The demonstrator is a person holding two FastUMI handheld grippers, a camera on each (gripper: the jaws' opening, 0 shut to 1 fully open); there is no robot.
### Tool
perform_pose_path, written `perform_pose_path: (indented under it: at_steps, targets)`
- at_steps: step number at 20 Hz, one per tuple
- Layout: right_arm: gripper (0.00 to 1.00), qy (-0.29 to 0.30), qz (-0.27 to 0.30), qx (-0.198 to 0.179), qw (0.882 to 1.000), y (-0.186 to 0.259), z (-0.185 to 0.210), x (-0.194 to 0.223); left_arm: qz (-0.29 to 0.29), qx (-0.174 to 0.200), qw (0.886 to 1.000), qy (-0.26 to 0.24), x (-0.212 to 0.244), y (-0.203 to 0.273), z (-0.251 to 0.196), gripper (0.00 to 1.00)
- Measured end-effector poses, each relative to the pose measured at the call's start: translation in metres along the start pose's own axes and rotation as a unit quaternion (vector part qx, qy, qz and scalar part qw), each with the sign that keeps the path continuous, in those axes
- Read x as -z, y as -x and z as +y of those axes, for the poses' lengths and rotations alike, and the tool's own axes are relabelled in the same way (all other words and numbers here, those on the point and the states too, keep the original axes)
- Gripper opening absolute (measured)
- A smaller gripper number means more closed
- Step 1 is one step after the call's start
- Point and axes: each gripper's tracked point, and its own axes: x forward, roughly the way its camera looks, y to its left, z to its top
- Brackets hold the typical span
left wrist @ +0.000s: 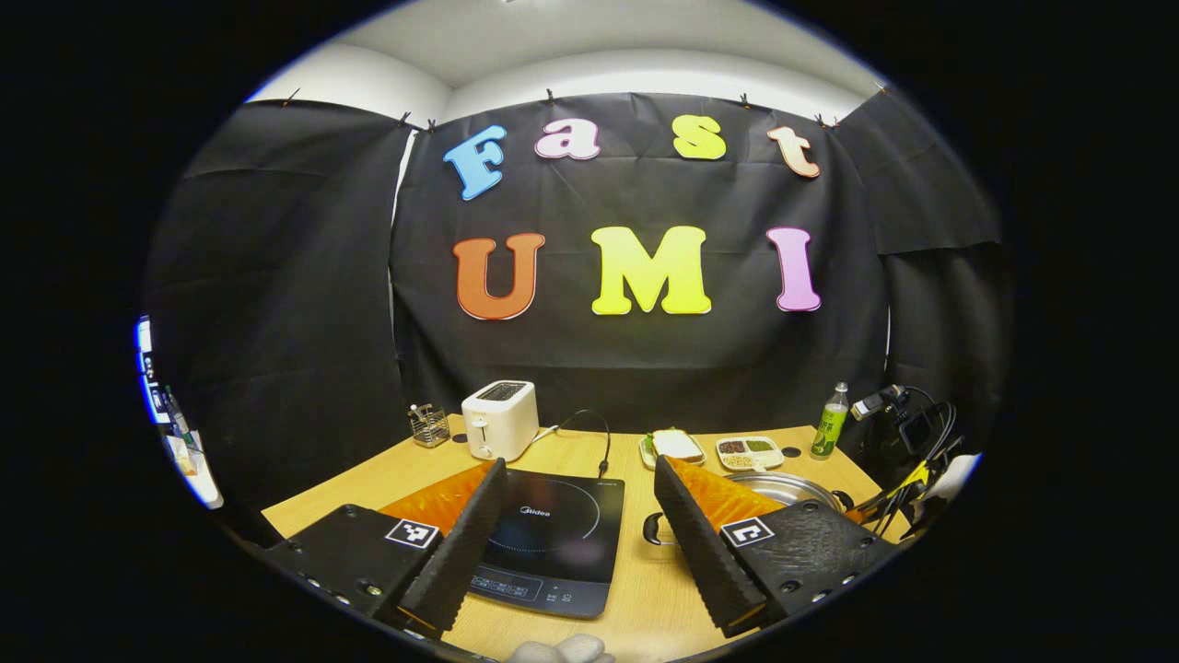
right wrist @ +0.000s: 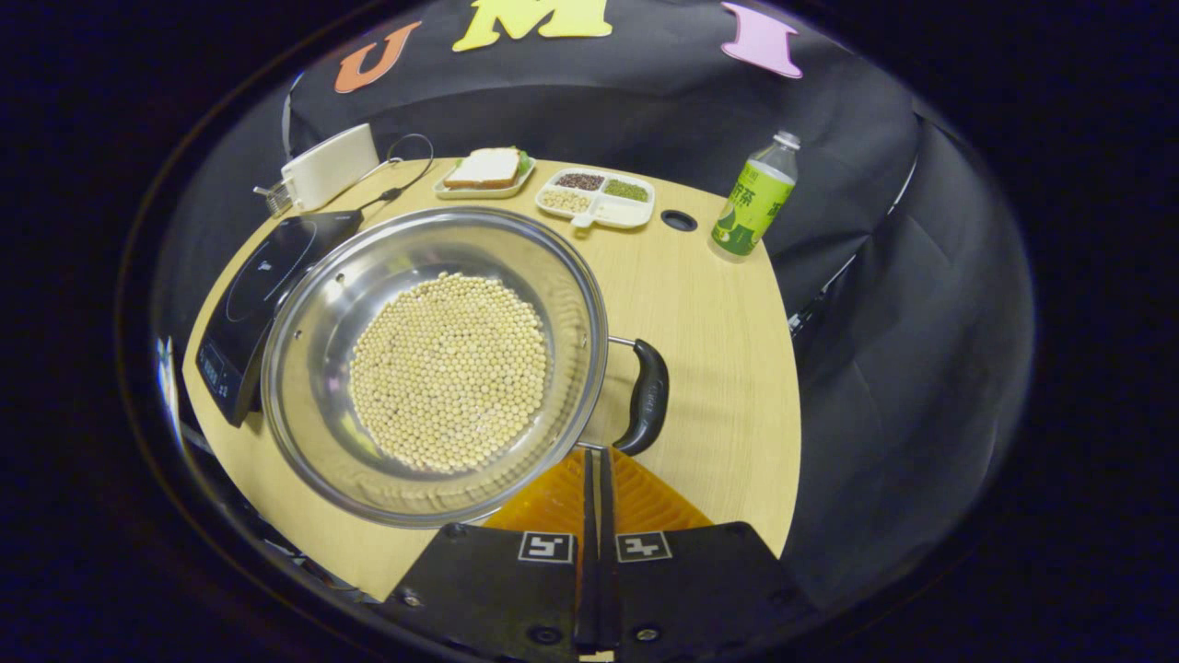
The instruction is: First push the handle of the pot to place it horizontally, then grasp the pot with both hands and set it on the induction cooktop.
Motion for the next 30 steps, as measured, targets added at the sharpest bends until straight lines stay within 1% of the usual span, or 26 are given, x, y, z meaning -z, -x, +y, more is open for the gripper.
perform_pose_path:
  at_steps: [2, 5, 6, 9, 11, 12, 13, 14, 15, 16, 17, 18, 19, 20, 21, 22, 24, 30]
  targets:
    - [0.01, -0.008, -0.005, 0.002, 1.000, 0.002, -0.004, 0.001, 0.000, 0.005, 1.000, 0.000, -0.002, 0.001, -0.003, 0.95]
    - [0.01, -0.022, -0.024, 0.009, 0.999, 0.019, -0.005, 0.004, 0.000, 0.020, 1.000, 0.001, -0.003, 0.004, -0.005, 0.95]
    - [0.04, -0.027, -0.034, 0.012, 0.999, 0.027, -0.005, 0.004, 0.002, 0.026, 1.000, -0.001, -0.003, 0.004, -0.006, 0.95]
    - [0.01, -0.045, -0.069, 0.030, 0.996, 0.055, -0.004, 0.008, 0.004, 0.050, 0.999, -0.008, -0.001, 0.007, -0.005, 0.95]
    - [0.05, -0.054, -0.089, 0.038, 0.994, 0.074, 0.001, 0.013, 0.005, 0.071, 0.997, -0.014, 0.002, 0.009, -0.006, 0.95]
    - [0.09, -0.058, -0.099, 0.039, 0.993, 0.084, 0.005, 0.015, 0.007, 0.084, 0.996, -0.015, 0.004, 0.010, -0.006, 0.95]
    - [0.11, -0.061, -0.109, 0.044, 0.991, 0.091, 0.006, 0.018, 0.008, 0.095, 0.995, -0.016, 0.006, 0.011, -0.007, 0.95]
    - [0.22, -0.062, -0.117, 0.047, 0.990, 0.097, 0.008, 0.020, 0.011, 0.103, 0.994, -0.018, 0.009, 0.012, -0.007, 0.95]
    - [0.29, -0.063, -0.123, 0.047, 0.989, 0.102, 0.012, 0.025, 0.015, 0.109, 0.994, -0.021, 0.012, 0.011, -0.007, 0.95]
    - [0.47, -0.063, -0.126, 0.048, 0.989, 0.107, 0.014, 0.029, 0.021, 0.114, 0.993, -0.024, 0.017, 0.010, -0.008, 0.95]
    - [0.53, -0.063, -0.130, 0.045, 0.988, 0.111, 0.017, 0.032, 0.027, 0.119, 0.992, -0.025, 0.022, 0.010, -0.011, 0.95]
    - [0.72, -0.066, -0.134, 0.044, 0.988, 0.113, 0.019, 0.034, 0.034, 0.127, 0.991, -0.024, 0.026, 0.008, -0.016, 0.95]
    - [0.76, -0.069, -0.139, 0.042, 0.987, 0.116, 0.020, 0.035, 0.039, 0.137, 0.990, -0.021, 0.032, 0.005, -0.024, 0.95]
    - [0.82, -0.074, -0.145, 0.034, 0.986, 0.116, 0.023, 0.034, 0.050, 0.142, 0.988, -0.020, 0.038, 0.003, -0.029, 0.95]
    - [0.84, -0.079, -0.144, 0.029, 0.986, 0.114, 0.026, 0.037, 0.060, 0.146, 0.987, -0.020, 0.046, -0.001, -0.035, 0.95]
    - [0.92, -0.082, -0.140, 0.026, 0.986, 0.110, 0.025, 0.038, 0.072, 0.149, 0.986, -0.020, 0.055, -0.006, -0.041, 0.95]
    - [0.98, -0.085, -0.135, 0.022, 0.987, 0.103, 0.022, 0.036, 0.088, 0.152, 0.984, -0.016, 0.068, -0.019, -0.054, 0.95]
    - [0.99, -0.082, -0.115, 0.007, 0.990, 0.064, 0.007, 0.012, 0.139, 0.142, 0.980, -0.021, 0.110, -0.072, -0.083, 0.96]
